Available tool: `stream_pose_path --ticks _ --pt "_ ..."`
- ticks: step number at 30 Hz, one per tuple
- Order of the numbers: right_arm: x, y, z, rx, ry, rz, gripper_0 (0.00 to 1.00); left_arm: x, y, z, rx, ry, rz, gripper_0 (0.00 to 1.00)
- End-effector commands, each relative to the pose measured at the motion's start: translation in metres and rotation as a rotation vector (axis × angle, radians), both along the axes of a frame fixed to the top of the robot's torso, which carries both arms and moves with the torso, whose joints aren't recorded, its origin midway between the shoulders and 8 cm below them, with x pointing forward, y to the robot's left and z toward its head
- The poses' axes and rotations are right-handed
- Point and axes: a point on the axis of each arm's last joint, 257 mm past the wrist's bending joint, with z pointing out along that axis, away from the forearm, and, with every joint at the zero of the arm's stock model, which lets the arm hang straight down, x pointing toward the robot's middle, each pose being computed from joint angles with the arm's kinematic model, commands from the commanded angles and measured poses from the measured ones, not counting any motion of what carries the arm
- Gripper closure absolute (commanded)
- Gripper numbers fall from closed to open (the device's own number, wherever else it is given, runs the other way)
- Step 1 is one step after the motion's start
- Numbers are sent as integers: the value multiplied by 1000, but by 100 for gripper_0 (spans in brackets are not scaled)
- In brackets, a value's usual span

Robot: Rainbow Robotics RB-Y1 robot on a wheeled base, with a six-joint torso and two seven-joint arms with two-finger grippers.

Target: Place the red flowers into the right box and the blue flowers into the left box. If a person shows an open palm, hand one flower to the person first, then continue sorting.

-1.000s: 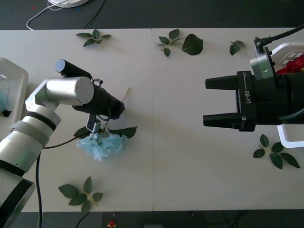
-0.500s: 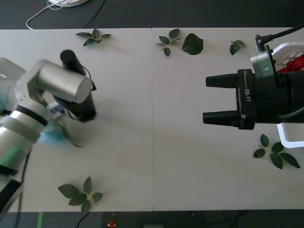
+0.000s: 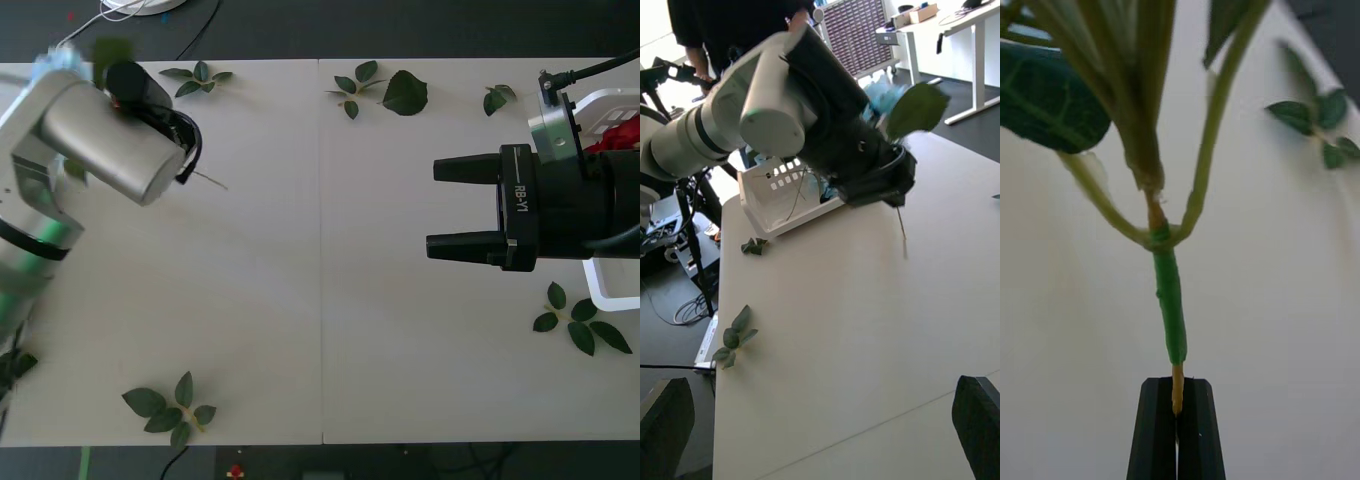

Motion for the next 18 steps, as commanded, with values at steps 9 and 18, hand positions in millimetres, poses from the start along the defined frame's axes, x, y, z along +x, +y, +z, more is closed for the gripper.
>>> stream_pose_path --ticks 9,18 --pt "-5 4 12 -9 -57 23 0 -21 133 89 374 -38 -236 100" --pt "-5 4 12 -9 -57 23 0 -90 240 92 513 68 -382 100"
